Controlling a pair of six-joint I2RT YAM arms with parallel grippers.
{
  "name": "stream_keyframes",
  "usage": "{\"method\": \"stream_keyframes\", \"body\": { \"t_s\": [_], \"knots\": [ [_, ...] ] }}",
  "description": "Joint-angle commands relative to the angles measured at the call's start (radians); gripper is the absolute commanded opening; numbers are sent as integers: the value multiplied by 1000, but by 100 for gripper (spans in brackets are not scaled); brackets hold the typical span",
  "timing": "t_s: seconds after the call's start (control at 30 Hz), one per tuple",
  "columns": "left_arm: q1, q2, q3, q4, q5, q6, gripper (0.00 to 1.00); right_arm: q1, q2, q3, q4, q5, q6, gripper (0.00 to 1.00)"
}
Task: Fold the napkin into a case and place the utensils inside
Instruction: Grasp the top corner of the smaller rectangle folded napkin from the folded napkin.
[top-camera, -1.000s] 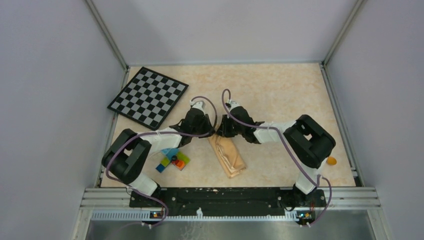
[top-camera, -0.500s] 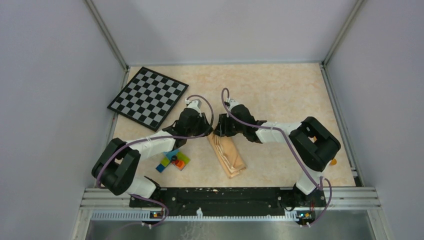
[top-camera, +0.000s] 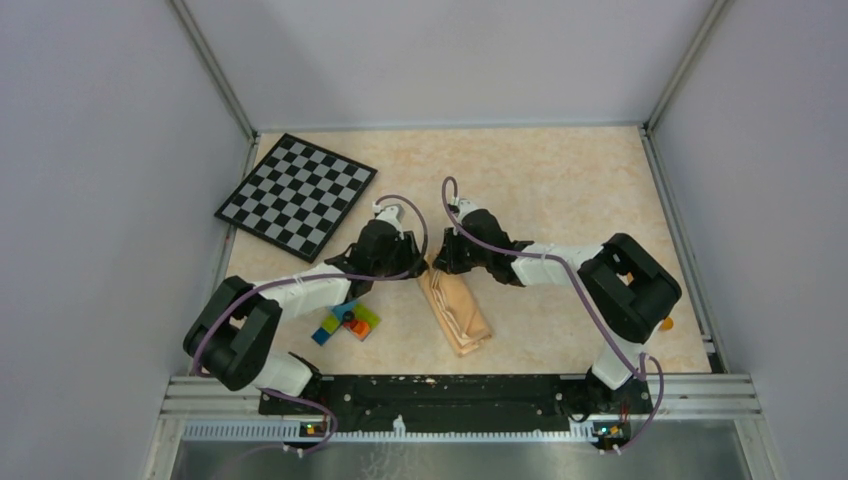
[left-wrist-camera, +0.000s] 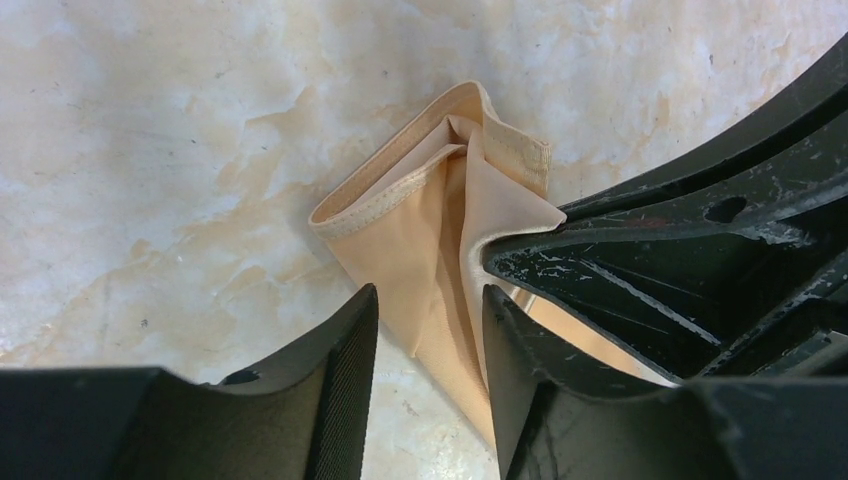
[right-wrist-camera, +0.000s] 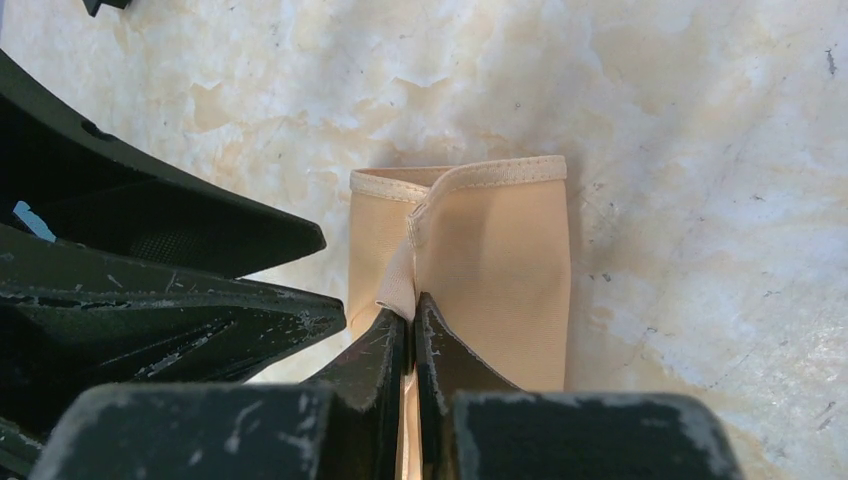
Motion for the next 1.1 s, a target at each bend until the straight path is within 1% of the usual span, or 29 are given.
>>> {"method": "stream_keyframes", "body": {
  "t_s": [0.0, 0.03, 0.07, 0.13, 0.2, 0.27, 0.47, 0.6, 0.87, 0.97, 1.07],
  "knots": [
    [-13, -25, 12, 0, 4, 55, 50, 9, -44, 41, -5, 11, 10, 0],
    [-19, -17, 30, -18, -11, 71, 49, 7, -51, 40, -16, 15, 18, 0],
    [-29, -7, 49, -39, -31, 91, 47, 3, -55, 39, -23, 12, 28, 0],
    [-57, 13, 84, -78, -98, 136, 39, -11, -61, 31, -16, -6, 57, 0],
    [-86, 24, 102, -79, -148, 172, 31, -23, -65, 12, 17, -31, 77, 0],
    [-107, 37, 111, -66, -188, 203, 28, -29, -67, -3, 39, -40, 93, 0],
    [-189, 101, 163, -93, -322, 277, 32, -49, -78, -23, 60, -60, 109, 0],
    [-216, 130, 180, -97, -381, 301, 33, -60, -78, -31, 73, -72, 115, 0],
    [-245, 177, 200, -85, -436, 337, 33, -61, -77, -38, 87, -81, 119, 0],
    [-249, 193, 207, -84, -451, 341, 28, -61, -76, -37, 87, -81, 118, 0],
    [-253, 207, 215, -90, -463, 342, 29, -61, -75, -33, 87, -83, 119, 0]
  ]
}}
